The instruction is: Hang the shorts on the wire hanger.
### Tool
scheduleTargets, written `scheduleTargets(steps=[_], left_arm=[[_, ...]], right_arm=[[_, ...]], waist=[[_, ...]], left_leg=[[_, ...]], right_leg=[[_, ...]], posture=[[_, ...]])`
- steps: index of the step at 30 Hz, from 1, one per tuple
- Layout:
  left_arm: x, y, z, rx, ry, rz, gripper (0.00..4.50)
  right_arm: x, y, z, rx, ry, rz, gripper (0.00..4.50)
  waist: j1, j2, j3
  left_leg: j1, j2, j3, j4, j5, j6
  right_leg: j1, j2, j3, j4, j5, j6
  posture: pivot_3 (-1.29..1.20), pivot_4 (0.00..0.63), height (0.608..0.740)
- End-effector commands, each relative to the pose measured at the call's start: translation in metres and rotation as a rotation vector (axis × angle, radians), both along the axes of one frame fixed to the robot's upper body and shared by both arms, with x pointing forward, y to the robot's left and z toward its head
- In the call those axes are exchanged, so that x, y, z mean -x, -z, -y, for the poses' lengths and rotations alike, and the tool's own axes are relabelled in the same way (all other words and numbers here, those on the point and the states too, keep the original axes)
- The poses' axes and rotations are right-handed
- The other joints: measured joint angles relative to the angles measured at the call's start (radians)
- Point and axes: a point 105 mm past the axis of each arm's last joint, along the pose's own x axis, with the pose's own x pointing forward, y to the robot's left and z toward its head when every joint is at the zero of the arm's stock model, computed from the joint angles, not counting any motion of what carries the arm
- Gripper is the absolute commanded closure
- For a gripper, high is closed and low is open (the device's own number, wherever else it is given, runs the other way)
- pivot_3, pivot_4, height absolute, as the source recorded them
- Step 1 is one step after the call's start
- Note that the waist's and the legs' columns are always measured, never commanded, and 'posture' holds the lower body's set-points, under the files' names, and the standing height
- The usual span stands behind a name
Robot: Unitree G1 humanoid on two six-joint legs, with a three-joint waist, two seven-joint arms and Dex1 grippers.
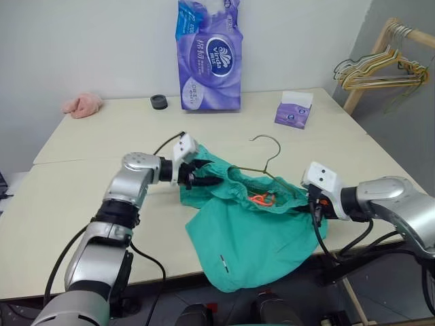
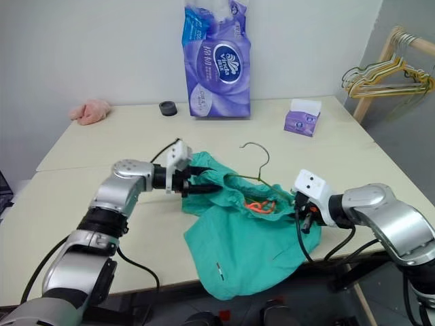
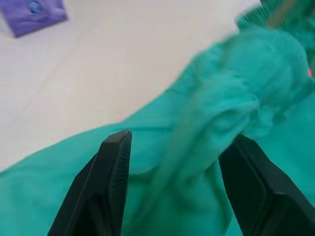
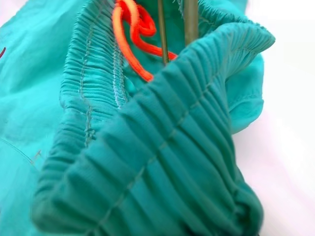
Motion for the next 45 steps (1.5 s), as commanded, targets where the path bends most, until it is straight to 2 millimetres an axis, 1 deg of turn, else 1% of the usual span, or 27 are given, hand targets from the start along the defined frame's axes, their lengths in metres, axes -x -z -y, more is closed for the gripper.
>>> scheduleTargets(steps=[1, 4, 7, 9, 12, 15, 18, 19, 22, 26, 30, 32, 36, 38, 41, 45], left_arm=[[0.002, -0.011, -0.013, 0.000, 0.033, -0.013, 1.79], [0.004, -0.002, -0.017, -0.073, 0.067, -0.003, 1.79], [0.008, 0.008, -0.013, -0.130, 0.123, -0.007, 1.79], [0.005, 0.014, -0.010, -0.154, 0.113, -0.003, 1.79], [-0.004, 0.017, -0.006, -0.152, 0.075, 0.008, 2.34], [-0.011, 0.018, 0.002, -0.127, 0.042, 0.013, 3.23], [-0.013, 0.019, 0.011, -0.094, 0.044, 0.000, 4.24], [-0.012, 0.020, 0.012, -0.092, 0.053, -0.003, 4.46], [-0.012, 0.021, 0.011, -0.101, 0.048, 0.003, 4.46], [-0.017, 0.021, -0.003, -0.117, -0.010, 0.008, 4.46], [-0.019, 0.020, -0.009, -0.118, -0.033, 0.013, 4.46], [-0.019, 0.020, -0.008, -0.113, -0.033, 0.014, 4.46], [-0.014, 0.021, -0.001, -0.098, 0.009, 0.018, 4.46], [-0.012, 0.018, 0.005, -0.067, 0.023, 0.009, 4.46], [-0.015, 0.009, 0.010, -0.013, 0.004, 0.012, 3.84], [-0.017, -0.005, 0.015, 0.058, -0.001, 0.020, 2.62]], right_arm=[[0.001, -0.016, 0.004, -0.006, -0.005, 0.051, 4.50], [0.002, -0.019, 0.005, -0.007, -0.003, 0.057, 4.50], [0.003, -0.020, 0.004, -0.009, -0.007, 0.061, 4.50], [0.004, -0.020, 0.003, -0.009, -0.011, 0.063, 4.50], [0.005, -0.021, 0.002, -0.007, -0.019, 0.066, 4.50], [0.007, -0.022, 0.001, -0.009, -0.024, 0.069, 4.50], [0.008, -0.023, 0.000, -0.013, -0.029, 0.069, 4.50], [0.009, -0.022, -0.001, -0.012, -0.030, 0.068, 4.50], [0.010, -0.022, 0.000, -0.010, -0.031, 0.065, 4.50], [0.013, -0.026, 0.005, -0.006, -0.028, 0.060, 4.50], [0.016, -0.028, 0.008, 0.003, -0.029, 0.051, 4.50], [0.017, -0.028, 0.008, 0.003, -0.032, 0.049, 4.50], [0.017, -0.028, 0.005, -0.007, -0.039, 0.051, 4.50], [0.017, -0.027, 0.003, -0.013, -0.042, 0.051, 4.50], [0.017, -0.027, 0.002, -0.015, -0.044, 0.051, 4.50], [0.017, -0.026, 0.001, -0.016, -0.043, 0.050, 4.50]], waist=[[-0.002, 0.000, 0.000], [-0.004, 0.001, 0.000], [-0.003, 0.001, 0.000], [-0.001, 0.000, 0.000], [0.001, 0.000, 0.000], [0.001, 0.000, 0.000], [0.000, 0.000, -0.001], [-0.001, 0.000, -0.001], [-0.002, 0.000, -0.001], [-0.004, 0.000, -0.001], [-0.006, 0.000, -0.001], [-0.004, 0.000, -0.001], [-0.003, 0.000, -0.001], [-0.003, 0.000, -0.001], [-0.002, 0.000, -0.001], [-0.003, 0.000, -0.001]], left_leg=[[0.000, 0.000, 0.000, 0.000, 0.000, 0.000], [0.001, 0.000, 0.000, 0.000, 0.000, 0.000], [0.000, 0.000, 0.000, 0.000, 0.000, 0.000], [0.000, 0.000, 0.000, 0.000, 0.000, 0.000], [0.000, -0.001, 0.000, 0.000, 0.000, 0.000], [0.000, -0.001, 0.000, 0.000, 0.000, 0.000], [0.000, -0.001, 0.000, 0.000, 0.000, 0.000], [0.000, -0.001, 0.000, 0.000, 0.000, 0.000], [-0.001, -0.001, 0.000, 0.000, 0.000, 0.000], [-0.001, -0.001, 0.000, 0.000, 0.000, 0.000], [-0.001, -0.001, 0.000, 0.000, 0.000, 0.000], [-0.001, -0.001, 0.000, 0.000, 0.000, 0.000], [-0.001, -0.001, 0.000, 0.000, 0.000, 0.000], [-0.001, -0.001, 0.000, 0.000, 0.000, 0.000], [-0.001, -0.001, 0.000, 0.000, 0.000, 0.000], [-0.001, -0.001, 0.000, 0.000, 0.000, 0.000]], right_leg=[[0.000, 0.000, 0.000, 0.000, 0.000, 0.000], [0.000, 0.000, 0.000, 0.000, 0.000, 0.000], [0.000, 0.000, 0.000, 0.000, 0.000, 0.000], [0.000, -0.001, 0.000, 0.000, 0.000, 0.000], [0.000, -0.001, 0.000, 0.000, 0.000, 0.000], [0.000, -0.001, 0.000, 0.000, 0.000, 0.000], [0.000, -0.001, 0.000, 0.000, 0.000, 0.000], [0.000, -0.001, 0.000, 0.000, 0.000, 0.000], [-0.001, -0.001, 0.000, 0.001, 0.000, 0.000], [-0.001, -0.001, 0.000, 0.001, 0.000, 0.000], [-0.001, -0.001, 0.000, 0.001, 0.000, 0.000], [-0.001, -0.001, 0.000, 0.001, 0.000, 0.000], [-0.001, -0.001, 0.000, 0.001, 0.000, 0.000], [-0.001, -0.001, 0.000, 0.001, 0.000, 0.000], [-0.001, -0.001, 0.000, 0.001, 0.000, 0.000], [-0.001, -0.001, 0.000, 0.001, 0.000, 0.000]], posture=[[-0.18, 0.025, 0.740], [-0.18, 0.025, 0.740], [-0.18, 0.025, 0.740], [-0.19, 0.022, 0.740], [-0.19, 0.021, 0.740], [-0.19, 0.021, 0.740], [-0.20, 0.020, 0.740], [-0.20, 0.020, 0.740], [-0.20, 0.019, 0.740], [-0.20, 0.019, 0.740], [-0.20, 0.019, 0.740], [-0.20, 0.019, 0.740], [-0.19, 0.017, 0.740], [-0.19, 0.017, 0.740], [-0.19, 0.019, 0.740], [-0.19, 0.021, 0.740]])
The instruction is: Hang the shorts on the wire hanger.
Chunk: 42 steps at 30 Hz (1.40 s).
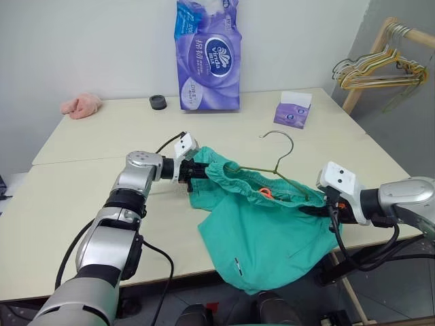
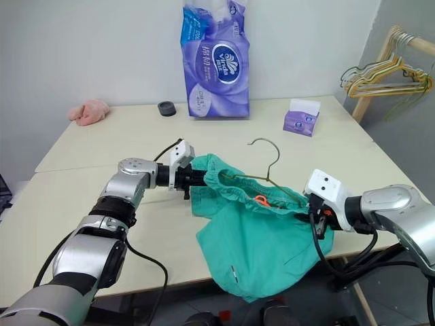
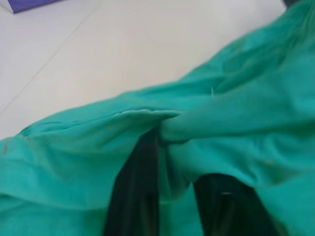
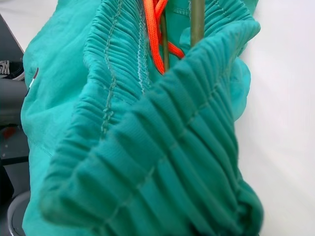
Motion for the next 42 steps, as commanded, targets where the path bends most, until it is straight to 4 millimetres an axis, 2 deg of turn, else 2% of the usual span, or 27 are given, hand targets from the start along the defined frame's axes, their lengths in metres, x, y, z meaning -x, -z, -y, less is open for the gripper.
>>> scheduleTargets(steps=[1, 4, 8, 13, 18, 22, 26, 30, 33, 37, 40, 42], left_arm=[[-0.003, -0.030, 0.003, 0.074, 0.003, 0.070, 2.32], [0.005, -0.030, -0.005, 0.045, 0.031, 0.075, 1.40], [0.011, -0.020, -0.025, -0.040, 0.013, 0.108, 0.22], [-0.011, -0.036, -0.055, -0.067, -0.182, 0.219, 0.22], [-0.016, -0.052, -0.051, -0.029, -0.182, 0.259, 0.22], [0.005, -0.056, -0.018, 0.024, -0.009, 0.241, 0.22], [0.047, -0.070, 0.028, 0.123, 0.214, 0.186, 0.22], [0.071, -0.082, 0.056, 0.173, 0.329, 0.159, 0.22], [0.080, -0.092, 0.073, 0.208, 0.374, 0.164, 0.22], [0.075, -0.109, 0.114, 0.239, 0.370, 0.283, 0.22], [0.077, -0.113, 0.126, 0.227, 0.371, 0.337, 0.22], [0.083, -0.117, 0.141, 0.223, 0.404, 0.378, 0.22]], right_arm=[[0.000, -0.012, -0.006, -0.010, -0.026, 0.051, 4.50], [-0.001, -0.011, -0.004, -0.013, -0.016, 0.050, 4.50], [-0.001, -0.011, -0.001, -0.020, 0.004, 0.039, 4.50], [0.003, -0.013, 0.019, -0.012, 0.078, 0.016, 4.50], [0.011, -0.014, 0.030, -0.058, 0.151, -0.032, 4.50], [0.013, -0.020, 0.051, -0.113, 0.290, -0.042, 4.50], [0.020, -0.030, 0.073, -0.209, 0.474, -0.025, 4.50], [0.031, -0.033, 0.085, -0.267, 0.597, -0.035, 4.50], [0.038, -0.036, 0.095, -0.293, 0.672, -0.018, 4.50], [0.047, -0.047, 0.133, -0.341, 0.880, 0.075, 4.50], [0.053, -0.054, 0.145, -0.360, 0.947, 0.106, 4.50], [0.056, -0.061, 0.162, -0.384, 1.040, 0.141, 4.50]], waist=[[0.000, 0.000, 0.000], [-0.001, 0.000, 0.000], [-0.007, 0.001, 0.000], [0.002, 0.000, 0.000], [0.006, 0.000, 0.000], [0.002, 0.000, 0.000], [0.000, 0.000, 0.000], [-0.009, 0.001, 0.001], [-0.030, 0.004, 0.007], [-0.045, 0.006, 0.021], [-0.083, 0.006, 0.035], [-0.113, 0.009, 0.045]], left_leg=[[0.000, 0.000, 0.000, 0.000, 0.000, 0.000], [0.000, 0.000, 0.000, 0.000, 0.000, 0.000], [0.000, 0.000, 0.000, -0.001, 0.000, 0.000], [0.000, 0.000, 0.000, 0.000, 0.000, 0.000], [0.000, -0.001, 0.000, 0.000, 0.000, 0.000], [0.000, -0.001, 0.000, 0.000, 0.000, 0.000], [0.000, 0.000, 0.000, 0.000, 0.000, 0.000], [0.000, 0.000, 0.000, 0.000, 0.000, 0.000], [0.002, 0.000, 0.000, 0.000, 0.000, 0.000], [0.001, -0.003, 0.000, 0.000, -0.001, 0.001], [0.001, -0.008, 0.003, 0.000, -0.002, 0.004], [0.003, -0.008, 0.006, -0.001, -0.004, 0.007]], right_leg=[[0.000, 0.000, 0.000, 0.000, 0.000, 0.000], [0.000, 0.000, 0.000, 0.000, 0.000, 0.000], [0.000, 0.000, 0.000, 0.000, 0.000, 0.000], [0.000, -0.001, 0.000, 0.000, 0.000, 0.000], [0.000, -0.001, 0.000, 0.000, 0.000, 0.000], [0.000, -0.001, 0.000, 0.000, 0.000, 0.000], [0.000, -0.001, 0.000, 0.000, 0.000, 0.000], [0.001, -0.001, 0.001, 0.000, 0.000, 0.001], [0.003, 0.000, 0.001, 0.000, -0.001, 0.002], [0.004, 0.001, 0.003, -0.001, -0.003, 0.005], [0.005, 0.001, 0.007, -0.002, -0.005, 0.008], [0.006, 0.001, 0.010, -0.002, -0.006, 0.009]], posture=[[-0.19, 0.021, 0.740], [-0.19, 0.020, 0.740], [-0.19, 0.021, 0.740], [-0.21, 0.033, 0.740], [-0.23, 0.041, 0.740], [-0.23, 0.047, 0.740], [-0.27, 0.068, 0.740], [-0.31, 0.089, 0.740], [-0.38, 0.122, 0.740], [-0.43, 0.154, 0.740], [-0.47, 0.178, 0.740], [-0.48, 0.190, 0.740]])
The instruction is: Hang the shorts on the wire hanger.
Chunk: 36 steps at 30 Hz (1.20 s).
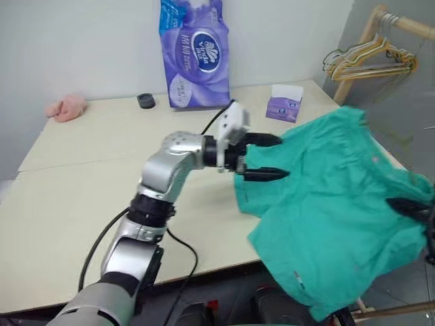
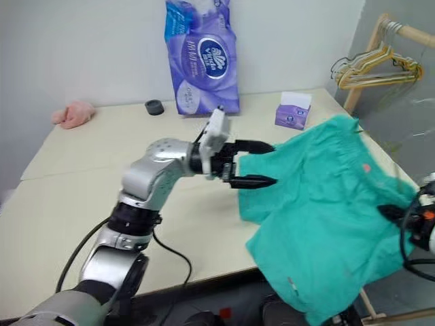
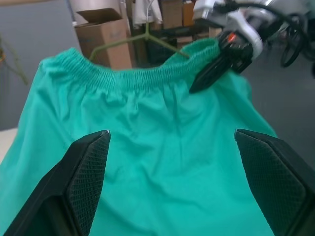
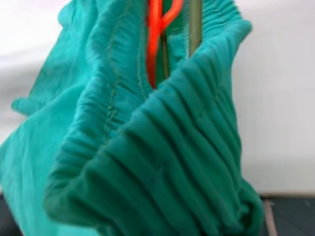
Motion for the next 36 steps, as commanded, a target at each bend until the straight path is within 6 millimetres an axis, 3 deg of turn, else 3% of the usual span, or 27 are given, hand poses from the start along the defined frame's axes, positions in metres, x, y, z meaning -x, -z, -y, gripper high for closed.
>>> scheduleTargets(steps=[1, 9, 15, 21, 28, 36], left_arm=[[0.011, -0.015, 0.024, 0.009, 0.035, 0.123, 0.22], [0.034, -0.032, 0.063, 0.080, 0.139, 0.220, 0.22], [0.041, -0.032, 0.069, 0.087, 0.166, 0.241, 0.22], [0.045, -0.033, 0.073, 0.092, 0.170, 0.262, 0.22], [0.044, -0.033, 0.073, 0.092, 0.150, 0.269, 0.22], [0.046, -0.023, 0.073, 0.071, 0.148, 0.264, 0.22]], right_arm=[[0.007, -0.021, 0.029, -0.001, 0.167, 0.074, 4.50], [0.010, -0.055, 0.101, -0.009, 0.583, 0.114, 4.50], [0.009, -0.067, 0.130, -0.030, 0.727, 0.077, 4.50], [-0.006, -0.075, 0.155, -0.008, 0.766, 0.049, 4.50], [-0.021, -0.062, 0.175, -0.003, 0.739, -0.026, 4.50], [-0.020, -0.029, 0.172, -0.052, 0.685, -0.146, 4.50]], waist=[[-0.031, 0.001, 0.013], [-0.111, 0.004, 0.053], [-0.146, 0.006, 0.060], [-0.165, 0.011, 0.066], [-0.171, 0.011, 0.073], [-0.169, -0.001, 0.080]], left_leg=[[0.000, 0.000, 0.001, 0.000, -0.001, 0.001], [-0.004, -0.002, 0.007, -0.002, -0.003, 0.006], [0.001, -0.002, 0.010, -0.005, -0.006, 0.010], [0.010, -0.002, 0.020, -0.014, -0.006, 0.011], [0.016, -0.002, 0.029, -0.018, -0.007, 0.013], [0.017, -0.002, 0.029, -0.018, -0.007, 0.013]], right_leg=[[0.000, 0.000, 0.001, -0.001, 0.000, 0.000], [0.001, -0.001, 0.003, -0.011, -0.001, 0.008], [0.009, -0.001, 0.005, -0.017, -0.003, 0.014], [0.015, -0.002, 0.014, -0.030, 0.000, 0.019], [0.016, -0.002, 0.024, -0.031, 0.000, 0.021], [0.016, -0.002, 0.025, -0.031, 0.001, 0.022]], posture=[[-0.48, 0.194, 0.740], [-0.49, 0.212, 0.740], [-0.48, 0.217, 0.740], [-0.46, 0.219, 0.740], [-0.42, 0.220, 0.740], [-0.40, 0.227, 0.740]])
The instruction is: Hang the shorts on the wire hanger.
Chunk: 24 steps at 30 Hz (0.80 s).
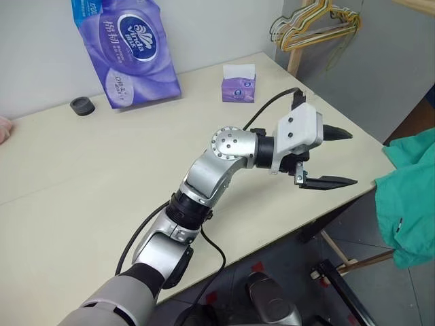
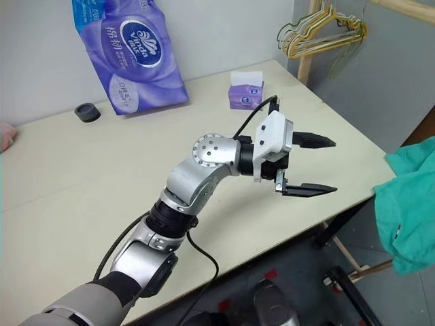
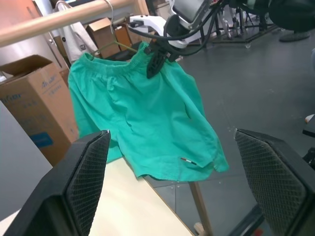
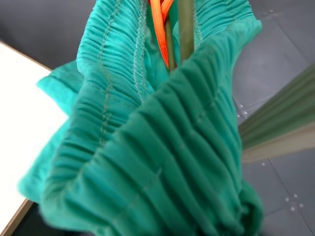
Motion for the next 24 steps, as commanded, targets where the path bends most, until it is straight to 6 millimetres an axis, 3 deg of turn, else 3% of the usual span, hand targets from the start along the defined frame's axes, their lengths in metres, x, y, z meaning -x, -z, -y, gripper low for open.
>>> scheduleTargets(steps=[1, 9, 16, 24], left_arm=[[0.009, -0.007, 0.001, 0.014, 0.026, 0.047, 0.22], [0.010, -0.011, 0.008, 0.025, 0.040, 0.053, 0.22], [0.012, -0.016, 0.017, 0.048, 0.057, 0.051, 0.22], [0.017, -0.026, 0.026, 0.093, 0.081, 0.028, 0.18]], right_arm=[[0.004, 0.009, -0.002, -0.029, -0.002, -0.037, 4.50], [0.007, -0.010, 0.002, 0.010, 0.029, 0.023, 4.50], [0.008, -0.013, 0.005, 0.077, 0.025, 0.011, 4.50], [0.019, -0.023, 0.000, 0.104, 0.049, 0.041, 2.26]], waist=[[0.000, -0.004, 0.002], [0.002, -0.006, 0.004], [0.001, -0.006, 0.004], [-0.002, -0.002, 0.005]], left_leg=[[0.000, 0.000, 0.000, 0.000, 0.000, 0.000], [-0.001, 0.000, -0.002, 0.000, 0.000, 0.000], [-0.001, 0.000, -0.001, 0.000, 0.000, 0.000], [-0.001, 0.000, 0.000, 0.000, 0.000, 0.000]], right_leg=[[0.000, 0.000, 0.000, 0.000, 0.000, 0.000], [0.000, -0.001, 0.000, -0.001, 0.000, 0.000], [0.000, -0.001, 0.001, 0.000, 0.000, 0.000], [-0.001, 0.000, 0.001, 0.000, 0.000, 0.000]], posture=[[-0.41, 0.227, 0.740], [-0.43, 0.223, 0.740], [-0.43, 0.217, 0.740], [-0.43, 0.215, 0.740]])
